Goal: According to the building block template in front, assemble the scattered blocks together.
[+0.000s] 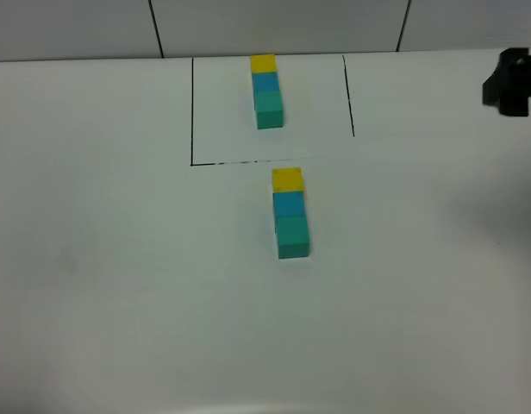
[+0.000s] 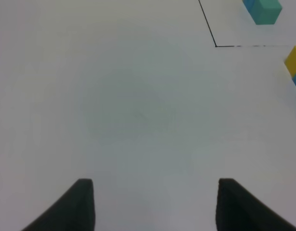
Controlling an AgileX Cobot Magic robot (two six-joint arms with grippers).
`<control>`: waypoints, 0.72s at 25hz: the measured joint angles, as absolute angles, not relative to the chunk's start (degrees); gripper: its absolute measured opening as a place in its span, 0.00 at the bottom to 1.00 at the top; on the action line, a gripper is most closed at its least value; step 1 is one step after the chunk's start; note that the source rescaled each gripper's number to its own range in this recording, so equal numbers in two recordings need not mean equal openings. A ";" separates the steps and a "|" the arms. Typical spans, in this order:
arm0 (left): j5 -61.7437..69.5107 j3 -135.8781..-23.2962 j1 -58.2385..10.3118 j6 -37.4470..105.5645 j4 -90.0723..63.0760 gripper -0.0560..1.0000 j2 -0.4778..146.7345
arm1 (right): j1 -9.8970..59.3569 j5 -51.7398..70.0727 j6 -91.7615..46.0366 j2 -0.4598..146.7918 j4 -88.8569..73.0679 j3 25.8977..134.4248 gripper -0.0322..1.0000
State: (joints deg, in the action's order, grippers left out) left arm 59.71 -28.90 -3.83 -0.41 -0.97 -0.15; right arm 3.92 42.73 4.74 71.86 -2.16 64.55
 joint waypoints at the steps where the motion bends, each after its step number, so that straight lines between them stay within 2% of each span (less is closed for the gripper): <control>1: 59.71 -28.90 -3.83 -0.41 -0.97 0.25 -0.15 | 3.92 42.73 4.64 69.61 -2.16 64.55 0.92; 7: 59.71 -28.90 -3.83 -0.41 -0.97 0.25 -0.15 | 3.92 43.13 4.54 55.40 -2.11 62.54 0.92; 13: 59.71 -28.90 -3.83 -0.41 -0.97 0.25 -0.15 | -0.71 41.98 3.25 41.73 -1.88 51.19 0.92; 18: 59.71 -28.90 -3.83 -0.41 -0.97 0.25 -0.15 | -1.17 43.78 2.18 30.10 -1.83 42.56 0.92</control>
State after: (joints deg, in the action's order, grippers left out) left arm 59.71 -28.90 -3.83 -0.41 -0.97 -0.15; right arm -1.17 43.78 2.18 30.10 -1.83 42.56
